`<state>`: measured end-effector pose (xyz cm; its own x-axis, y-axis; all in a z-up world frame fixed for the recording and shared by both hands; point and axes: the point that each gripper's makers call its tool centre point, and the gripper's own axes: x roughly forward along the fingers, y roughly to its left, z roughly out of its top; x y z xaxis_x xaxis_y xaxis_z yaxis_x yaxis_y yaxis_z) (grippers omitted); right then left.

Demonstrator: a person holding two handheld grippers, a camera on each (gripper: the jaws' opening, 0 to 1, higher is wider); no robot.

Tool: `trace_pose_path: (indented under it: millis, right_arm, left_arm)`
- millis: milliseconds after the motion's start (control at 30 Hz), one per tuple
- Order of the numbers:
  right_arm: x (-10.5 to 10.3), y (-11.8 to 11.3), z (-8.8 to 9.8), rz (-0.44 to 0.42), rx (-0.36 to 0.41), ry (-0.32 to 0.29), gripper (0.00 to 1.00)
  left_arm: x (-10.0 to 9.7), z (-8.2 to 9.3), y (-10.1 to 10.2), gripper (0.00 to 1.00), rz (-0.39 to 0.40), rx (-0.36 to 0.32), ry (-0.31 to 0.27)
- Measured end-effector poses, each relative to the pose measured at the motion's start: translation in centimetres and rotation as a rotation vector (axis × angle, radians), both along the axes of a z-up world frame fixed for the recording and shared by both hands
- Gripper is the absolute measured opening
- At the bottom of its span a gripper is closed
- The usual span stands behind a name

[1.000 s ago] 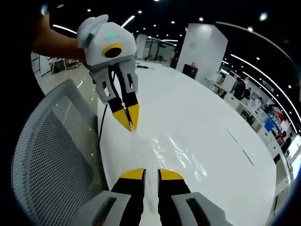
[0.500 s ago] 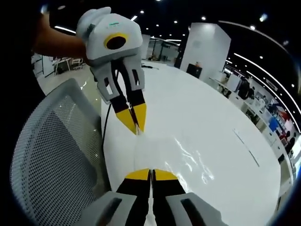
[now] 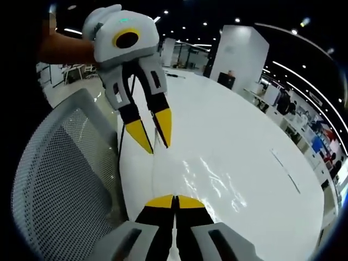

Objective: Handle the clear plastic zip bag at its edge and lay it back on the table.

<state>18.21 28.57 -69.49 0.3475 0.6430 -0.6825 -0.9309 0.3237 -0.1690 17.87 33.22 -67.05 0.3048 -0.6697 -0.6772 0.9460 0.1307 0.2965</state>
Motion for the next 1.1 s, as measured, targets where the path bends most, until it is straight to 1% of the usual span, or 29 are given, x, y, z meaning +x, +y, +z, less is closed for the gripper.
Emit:
trace_pose_path:
  millis: [267, 333, 467, 600, 633, 700, 867, 933, 1033, 1100]
  right_arm:
    - [-0.1, 0.1, -0.1, -0.003, -0.004, 0.011, 0.0]
    - [-0.1, 0.1, -0.2, -0.004, -0.005, 0.013, 0.0]
    - [0.1, 0.0, -0.2, -0.012, -0.002, 0.021, 0.0]
    - [0.2, 0.0, -0.1, -0.025, 0.004, 0.027, 0.0]
    - [0.2, 0.1, -0.1, -0.036, 0.01, 0.041, 0.0]
    - [0.3, 0.1, 0.0, -0.045, 0.015, 0.047, 0.0]
    - [0.3, 0.2, 0.1, -0.048, 0.018, 0.052, 0.0]
    - [0.3, 0.3, 0.3, -0.057, 0.026, 0.061, 0.0]
    - [0.5, 0.4, 0.5, -0.067, 0.034, 0.062, 0.0]
    - [0.7, 0.4, 0.8, -0.075, 0.04, 0.051, 0.0]
  left_arm:
    - [-0.4, 0.7, -0.8, 0.1, -0.025, -0.012, -0.024]
    - [-0.8, 0.8, -1.4, 0.1, -0.05, -0.009, -0.025]
    - [-1.0, 0.7, -2.0, 0.09, -0.071, -0.009, -0.026]
    - [-1.3, 0.0, -2.6, 0.07, -0.081, 0.015, -0.01]
    - [-1.3, -0.2, -2.8, 0.07, -0.084, 0.021, -0.01]
    - [-1.4, -0.7, -3.0, 0.08, -0.09, 0.034, -0.005]
    - [-1.5, -1.4, -3.5, 0.09, -0.105, 0.054, -0.023]
    - [-1.3, -1.7, -3.7, 0.07, -0.105, 0.072, -0.027]
    - [-1.2, -2.1, -3.6, 0.01, -0.112, 0.1, -0.038]
    - [-1.1, -2.6, -3.4, 0.0, -0.112, 0.12, -0.037]
